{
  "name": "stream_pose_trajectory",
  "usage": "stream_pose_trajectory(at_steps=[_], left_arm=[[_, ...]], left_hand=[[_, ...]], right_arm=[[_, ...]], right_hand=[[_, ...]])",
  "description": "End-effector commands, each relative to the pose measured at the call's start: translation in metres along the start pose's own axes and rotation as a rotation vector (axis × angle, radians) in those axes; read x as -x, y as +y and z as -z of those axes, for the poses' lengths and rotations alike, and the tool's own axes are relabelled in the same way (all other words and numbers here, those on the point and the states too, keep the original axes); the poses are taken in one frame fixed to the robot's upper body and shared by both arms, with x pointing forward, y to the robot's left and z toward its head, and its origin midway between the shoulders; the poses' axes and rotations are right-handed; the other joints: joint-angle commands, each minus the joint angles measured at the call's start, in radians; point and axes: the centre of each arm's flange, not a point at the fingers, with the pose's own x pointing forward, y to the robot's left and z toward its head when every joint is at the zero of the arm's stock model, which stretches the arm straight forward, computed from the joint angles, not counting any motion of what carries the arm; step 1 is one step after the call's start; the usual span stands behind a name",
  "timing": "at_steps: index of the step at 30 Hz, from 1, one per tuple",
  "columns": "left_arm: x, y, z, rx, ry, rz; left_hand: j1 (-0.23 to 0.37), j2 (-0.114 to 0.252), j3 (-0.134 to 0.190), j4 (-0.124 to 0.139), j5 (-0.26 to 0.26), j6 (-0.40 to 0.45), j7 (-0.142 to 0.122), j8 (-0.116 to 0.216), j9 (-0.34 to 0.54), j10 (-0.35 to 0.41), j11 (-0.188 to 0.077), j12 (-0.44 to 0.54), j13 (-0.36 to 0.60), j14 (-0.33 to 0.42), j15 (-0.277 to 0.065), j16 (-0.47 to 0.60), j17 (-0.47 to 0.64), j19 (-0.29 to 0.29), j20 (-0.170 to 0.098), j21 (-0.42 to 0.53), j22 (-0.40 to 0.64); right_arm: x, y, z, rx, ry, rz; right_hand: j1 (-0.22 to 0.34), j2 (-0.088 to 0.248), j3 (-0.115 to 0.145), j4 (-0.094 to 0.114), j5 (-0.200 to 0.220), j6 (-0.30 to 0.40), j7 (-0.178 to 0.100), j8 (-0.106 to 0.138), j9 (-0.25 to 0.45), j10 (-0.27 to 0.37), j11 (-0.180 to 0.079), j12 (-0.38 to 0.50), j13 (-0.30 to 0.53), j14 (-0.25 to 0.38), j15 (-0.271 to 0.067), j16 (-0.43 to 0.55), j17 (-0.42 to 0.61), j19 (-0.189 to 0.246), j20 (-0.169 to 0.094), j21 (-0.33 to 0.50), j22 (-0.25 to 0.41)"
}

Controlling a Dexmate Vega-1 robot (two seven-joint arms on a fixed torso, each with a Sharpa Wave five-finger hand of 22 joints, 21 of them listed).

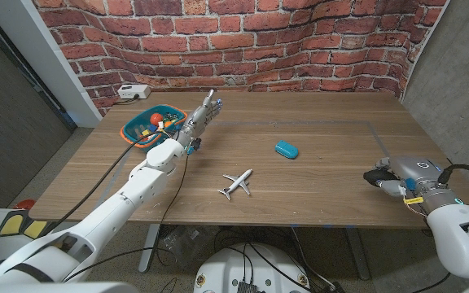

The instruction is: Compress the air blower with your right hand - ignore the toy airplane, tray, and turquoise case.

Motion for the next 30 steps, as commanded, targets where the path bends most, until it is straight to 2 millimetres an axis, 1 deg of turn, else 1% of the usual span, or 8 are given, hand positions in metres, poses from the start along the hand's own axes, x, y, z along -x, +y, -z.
stream_pose_trajectory(at_steps=[1, 8, 14, 22, 30], left_arm=[[-0.008, -0.006, -0.009, -0.012, -0.007, 0.006], [-0.008, -0.010, -0.017, -0.002, -0.026, -0.011], [-0.006, -0.013, -0.026, -0.012, -0.040, -0.014], [-0.004, -0.015, -0.026, -0.011, -0.035, -0.026], [-0.012, -0.019, -0.036, -0.038, -0.038, 0.007]], left_hand=[[0.004, 0.008, -0.006, -0.002, -0.002, 0.010, -0.002, 0.001, 0.005, 0.004, 0.001, -0.004, 0.003, 0.008, -0.001, -0.001, 0.005, 0.003, 0.007, 0.000, 0.004], [0.004, 0.009, -0.007, -0.002, -0.003, 0.009, 0.000, 0.000, 0.005, 0.006, 0.000, -0.003, 0.003, 0.008, 0.000, -0.002, 0.005, 0.004, 0.007, 0.001, 0.004], [0.006, 0.009, -0.009, -0.002, -0.004, 0.011, 0.008, -0.001, 0.005, 0.014, 0.002, -0.001, 0.003, 0.019, 0.000, 0.002, 0.005, 0.019, 0.005, 0.006, 0.004], [0.007, 0.010, -0.010, -0.002, -0.004, 0.013, 0.009, 0.000, 0.005, 0.016, 0.003, -0.001, 0.003, 0.022, 0.000, 0.002, 0.005, 0.020, 0.005, 0.006, 0.004], [0.008, 0.010, -0.012, -0.002, -0.005, 0.015, 0.011, 0.000, 0.005, 0.018, 0.000, -0.001, 0.003, 0.022, 0.001, 0.001, 0.005, 0.021, 0.006, 0.006, 0.004]], right_arm=[[0.020, -0.022, 0.001, -0.040, 0.013, 0.124], [0.028, -0.033, 0.006, -0.072, 0.030, 0.184], [0.032, -0.036, 0.010, -0.125, 0.046, 0.234], [0.032, -0.040, 0.009, -0.147, 0.044, 0.268], [0.034, -0.044, 0.007, -0.126, 0.040, 0.282]], right_hand=[[0.003, 0.013, 0.001, 0.002, -0.004, 0.011, -0.004, 0.002, 0.002, 0.013, 0.002, -0.004, 0.002, 0.011, -0.145, -0.001, 0.004, 0.006, -0.138, 0.010, 0.002], [0.001, 0.014, -0.001, 0.002, -0.005, 0.014, -0.003, 0.000, 0.002, 0.018, 0.002, -0.006, 0.002, 0.013, -0.145, -0.003, 0.005, 0.007, -0.138, 0.012, 0.003], [0.001, 0.015, -0.001, 0.002, -0.006, 0.015, -0.003, -0.001, 0.002, 0.019, 0.001, -0.008, 0.002, 0.015, -0.144, -0.004, 0.005, 0.008, -0.138, 0.013, 0.003], [-0.002, 0.018, -0.003, 0.004, -0.007, 0.018, -0.003, -0.003, 0.003, 0.023, 0.004, -0.010, 0.002, 0.017, -0.144, -0.006, 0.005, 0.008, -0.138, 0.015, 0.004], [-0.004, 0.020, -0.004, 0.004, -0.008, 0.024, -0.004, -0.004, 0.003, 0.028, 0.002, -0.013, 0.002, 0.023, -0.143, -0.008, 0.006, 0.008, -0.138, 0.017, 0.004]])
